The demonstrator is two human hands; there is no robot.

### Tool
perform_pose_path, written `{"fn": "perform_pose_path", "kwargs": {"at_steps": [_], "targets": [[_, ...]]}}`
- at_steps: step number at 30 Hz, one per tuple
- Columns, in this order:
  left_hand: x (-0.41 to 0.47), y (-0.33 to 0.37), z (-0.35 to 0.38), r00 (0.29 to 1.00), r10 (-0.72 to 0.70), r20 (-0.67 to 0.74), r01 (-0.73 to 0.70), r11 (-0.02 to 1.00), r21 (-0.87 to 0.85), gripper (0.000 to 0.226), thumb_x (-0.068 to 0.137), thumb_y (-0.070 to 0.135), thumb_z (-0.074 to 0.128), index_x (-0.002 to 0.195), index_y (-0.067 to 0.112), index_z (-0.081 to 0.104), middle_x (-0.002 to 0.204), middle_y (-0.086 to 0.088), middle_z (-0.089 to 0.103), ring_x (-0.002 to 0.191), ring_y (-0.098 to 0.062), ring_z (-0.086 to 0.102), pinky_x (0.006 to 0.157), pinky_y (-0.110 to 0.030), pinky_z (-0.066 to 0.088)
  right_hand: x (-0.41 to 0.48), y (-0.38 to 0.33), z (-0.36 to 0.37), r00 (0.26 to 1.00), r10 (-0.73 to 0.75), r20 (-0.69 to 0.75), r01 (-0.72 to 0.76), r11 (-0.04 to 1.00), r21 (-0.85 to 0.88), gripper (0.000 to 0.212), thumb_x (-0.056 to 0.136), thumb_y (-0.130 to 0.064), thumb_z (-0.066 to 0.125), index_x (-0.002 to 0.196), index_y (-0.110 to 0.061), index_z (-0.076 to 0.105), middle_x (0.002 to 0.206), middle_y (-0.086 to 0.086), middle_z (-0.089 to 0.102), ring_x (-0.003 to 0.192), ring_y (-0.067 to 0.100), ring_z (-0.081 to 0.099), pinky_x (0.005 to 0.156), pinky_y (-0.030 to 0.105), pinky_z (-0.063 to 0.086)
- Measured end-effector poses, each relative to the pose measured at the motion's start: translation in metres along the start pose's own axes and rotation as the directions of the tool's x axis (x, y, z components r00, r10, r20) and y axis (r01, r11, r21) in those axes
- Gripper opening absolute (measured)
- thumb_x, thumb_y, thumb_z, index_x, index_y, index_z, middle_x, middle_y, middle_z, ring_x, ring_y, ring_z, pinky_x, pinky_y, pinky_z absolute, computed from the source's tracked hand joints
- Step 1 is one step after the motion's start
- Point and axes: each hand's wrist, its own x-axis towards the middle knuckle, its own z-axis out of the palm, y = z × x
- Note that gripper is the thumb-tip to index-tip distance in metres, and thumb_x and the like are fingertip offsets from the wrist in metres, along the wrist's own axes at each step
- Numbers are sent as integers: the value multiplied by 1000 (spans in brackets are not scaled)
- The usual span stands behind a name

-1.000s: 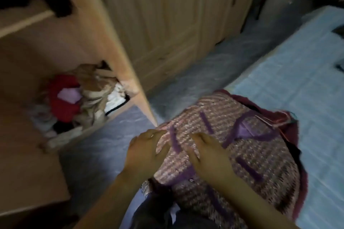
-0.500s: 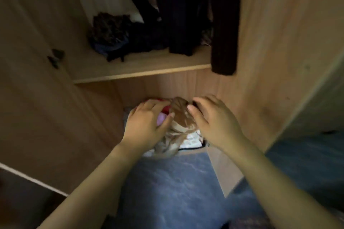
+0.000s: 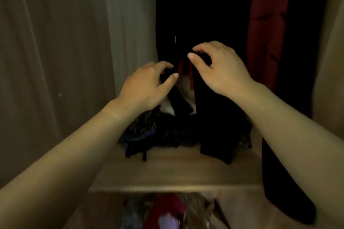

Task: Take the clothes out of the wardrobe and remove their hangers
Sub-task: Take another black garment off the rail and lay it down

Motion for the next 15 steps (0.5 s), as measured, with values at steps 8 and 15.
{"fn": "perform_pose_path", "kwargs": {"at_steps": [8, 15], "targets": [[196, -47, 8, 971, 109, -214, -94, 993, 76, 59, 79, 61, 32, 123, 27, 52, 115, -3, 58, 108, -23, 54, 88, -40, 46, 185, 90, 12, 970, -188, -153, 158, 969, -190, 41, 94, -42, 45, 123, -15, 56, 120, 6, 57, 106, 19, 54, 82, 29, 44], [332, -68, -2, 926, 206, -317, -176, 977, 120, 57, 81, 61, 33, 123, 27, 53, 115, -3, 55, 103, -23, 54, 83, -40, 47, 313, 148, -10, 914, -279, -293, 150, 907, -394, 45, 92, -43, 49, 127, -15, 52, 127, 5, 50, 121, 22, 42, 91, 24, 32]]}}
